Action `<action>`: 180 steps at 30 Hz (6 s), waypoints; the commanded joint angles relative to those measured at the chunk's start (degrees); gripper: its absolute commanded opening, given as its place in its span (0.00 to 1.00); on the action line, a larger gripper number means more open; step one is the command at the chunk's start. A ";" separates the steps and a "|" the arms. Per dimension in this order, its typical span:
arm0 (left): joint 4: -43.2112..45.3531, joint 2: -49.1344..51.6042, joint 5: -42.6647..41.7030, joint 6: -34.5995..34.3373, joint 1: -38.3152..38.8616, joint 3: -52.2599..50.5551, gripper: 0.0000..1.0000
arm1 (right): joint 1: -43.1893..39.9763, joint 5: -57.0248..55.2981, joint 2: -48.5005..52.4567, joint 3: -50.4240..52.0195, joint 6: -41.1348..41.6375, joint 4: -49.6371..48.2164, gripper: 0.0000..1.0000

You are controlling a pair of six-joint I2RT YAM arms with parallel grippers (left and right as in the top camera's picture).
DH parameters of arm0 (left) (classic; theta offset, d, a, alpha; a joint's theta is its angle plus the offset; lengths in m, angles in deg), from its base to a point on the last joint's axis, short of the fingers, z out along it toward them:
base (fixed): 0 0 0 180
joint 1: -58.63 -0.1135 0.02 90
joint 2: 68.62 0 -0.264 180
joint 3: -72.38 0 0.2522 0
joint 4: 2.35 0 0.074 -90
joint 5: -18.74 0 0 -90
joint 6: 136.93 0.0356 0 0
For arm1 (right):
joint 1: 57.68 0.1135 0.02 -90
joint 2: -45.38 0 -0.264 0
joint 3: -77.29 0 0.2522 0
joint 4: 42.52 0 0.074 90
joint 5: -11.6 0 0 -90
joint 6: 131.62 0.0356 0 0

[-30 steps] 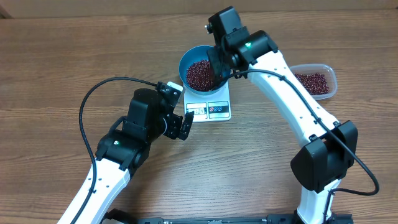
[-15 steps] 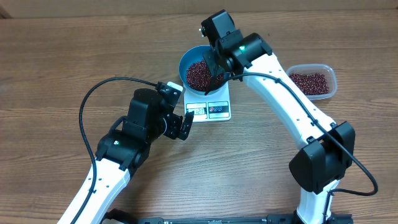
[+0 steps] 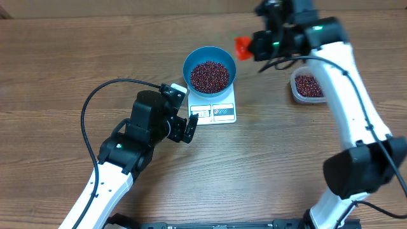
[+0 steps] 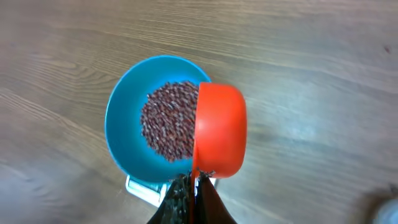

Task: Scoop item into bowl and weigh 150g on scale
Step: 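Carry the empty scoop back right to the bean tub, then dip the red scoop into the beans with the right gripper, then lift the filled scoop and move it over the teal bowl, then tip the scoop to pour beans into the teal bowl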

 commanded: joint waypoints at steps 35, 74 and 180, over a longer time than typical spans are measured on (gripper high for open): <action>0.02 0.44 -0.37 -0.59 -0.20 -0.22 1.00 | -29.99 -8.22 -3.19 16.50 -3.37 3.87 0.04; 0.02 0.44 -0.37 -0.59 -0.22 -0.22 1.00 | -25.38 3.45 6.16 21.88 -7.30 -5.79 0.04; 0.02 0.46 -0.37 -0.59 -0.22 -0.24 1.00 | 6.12 6.45 0.94 16.46 8.96 -27.10 0.04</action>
